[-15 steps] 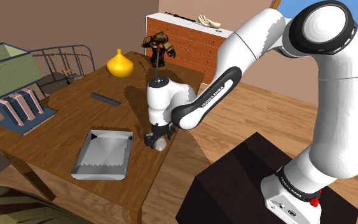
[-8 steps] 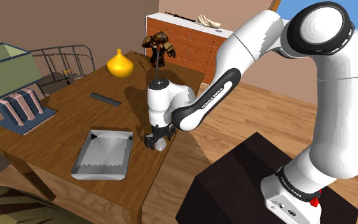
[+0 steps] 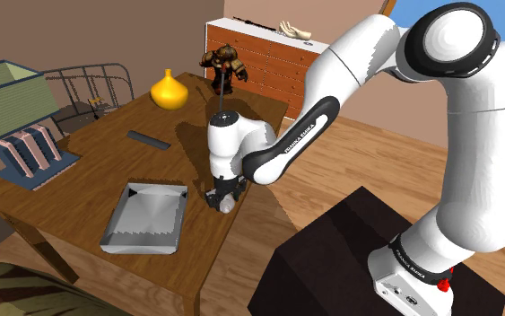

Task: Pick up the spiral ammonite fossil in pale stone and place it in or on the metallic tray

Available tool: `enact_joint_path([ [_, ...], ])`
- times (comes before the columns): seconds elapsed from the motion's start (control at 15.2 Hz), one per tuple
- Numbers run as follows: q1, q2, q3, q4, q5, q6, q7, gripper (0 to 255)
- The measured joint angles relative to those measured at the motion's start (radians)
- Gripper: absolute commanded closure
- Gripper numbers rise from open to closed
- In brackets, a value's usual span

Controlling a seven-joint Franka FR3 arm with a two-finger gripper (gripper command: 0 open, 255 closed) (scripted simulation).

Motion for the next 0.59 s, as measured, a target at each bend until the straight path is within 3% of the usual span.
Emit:
enact_joint_path([
  [0.59, -0.035, -0.059, 0.047, -0.018, 0.05, -0.036, -0.031, 255],
])
